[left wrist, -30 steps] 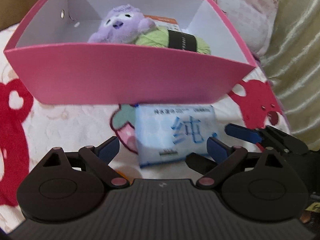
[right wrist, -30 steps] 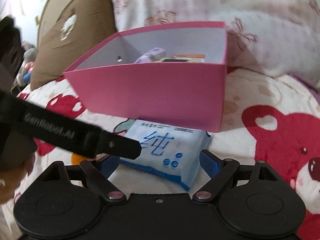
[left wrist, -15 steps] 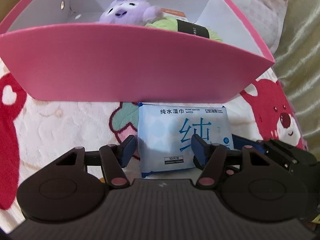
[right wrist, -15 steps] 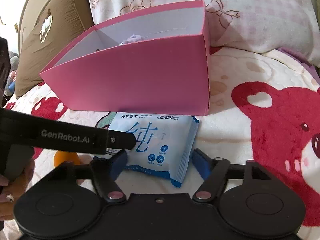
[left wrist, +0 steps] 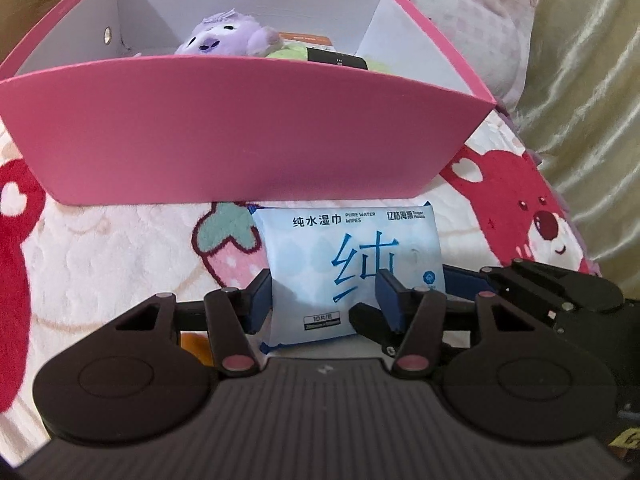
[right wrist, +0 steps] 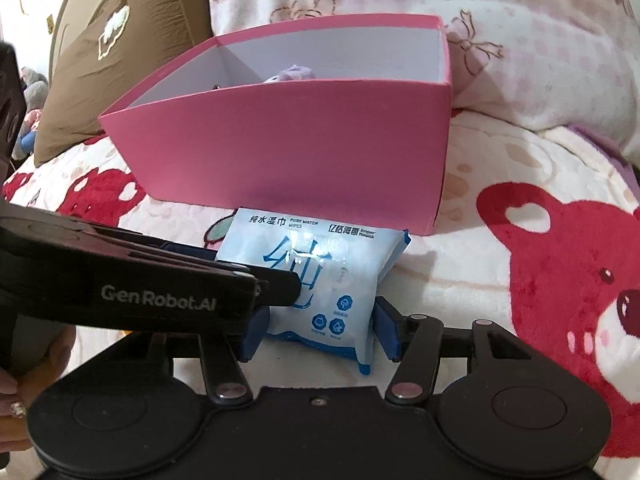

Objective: Organize objects
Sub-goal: 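Close the left tool on the edge of the wet-wipes pack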

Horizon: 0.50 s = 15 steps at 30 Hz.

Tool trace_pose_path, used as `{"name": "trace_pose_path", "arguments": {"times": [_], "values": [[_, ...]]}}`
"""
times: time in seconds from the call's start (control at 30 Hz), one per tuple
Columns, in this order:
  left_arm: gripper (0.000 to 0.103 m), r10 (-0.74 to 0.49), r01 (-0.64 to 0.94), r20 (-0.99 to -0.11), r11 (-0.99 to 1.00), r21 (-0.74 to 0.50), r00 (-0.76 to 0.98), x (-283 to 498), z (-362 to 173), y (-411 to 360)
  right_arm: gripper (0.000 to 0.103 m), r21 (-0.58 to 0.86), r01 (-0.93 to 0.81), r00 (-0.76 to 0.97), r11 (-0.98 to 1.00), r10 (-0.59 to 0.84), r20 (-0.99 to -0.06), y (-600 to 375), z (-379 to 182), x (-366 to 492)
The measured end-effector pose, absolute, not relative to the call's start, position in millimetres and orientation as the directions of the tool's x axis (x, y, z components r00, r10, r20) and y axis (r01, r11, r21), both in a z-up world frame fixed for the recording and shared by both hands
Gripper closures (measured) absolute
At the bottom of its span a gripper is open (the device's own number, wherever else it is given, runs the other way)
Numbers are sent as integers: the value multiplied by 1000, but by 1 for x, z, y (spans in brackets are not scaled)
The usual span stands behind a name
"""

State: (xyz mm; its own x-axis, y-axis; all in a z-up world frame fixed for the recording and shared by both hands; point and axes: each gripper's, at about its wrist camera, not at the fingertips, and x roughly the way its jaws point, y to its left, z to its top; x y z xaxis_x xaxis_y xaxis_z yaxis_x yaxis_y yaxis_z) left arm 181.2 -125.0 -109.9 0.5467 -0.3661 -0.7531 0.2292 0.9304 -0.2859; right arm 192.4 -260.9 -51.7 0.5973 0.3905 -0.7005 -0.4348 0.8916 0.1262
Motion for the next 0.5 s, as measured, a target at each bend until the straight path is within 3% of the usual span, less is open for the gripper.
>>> {"name": "trace_pose_path", "arguments": {"times": [0.37, 0.5], "values": [[47, -430, 194, -716, 900, -391, 550, 156, -97, -109, 39, 101, -435, 630, 895, 382, -676, -258, -34, 168], [46, -419, 202, -720, 906, -372, 553, 152, -92, -111, 35, 80, -437, 644, 896, 374, -667, -254, -24, 160]]}}
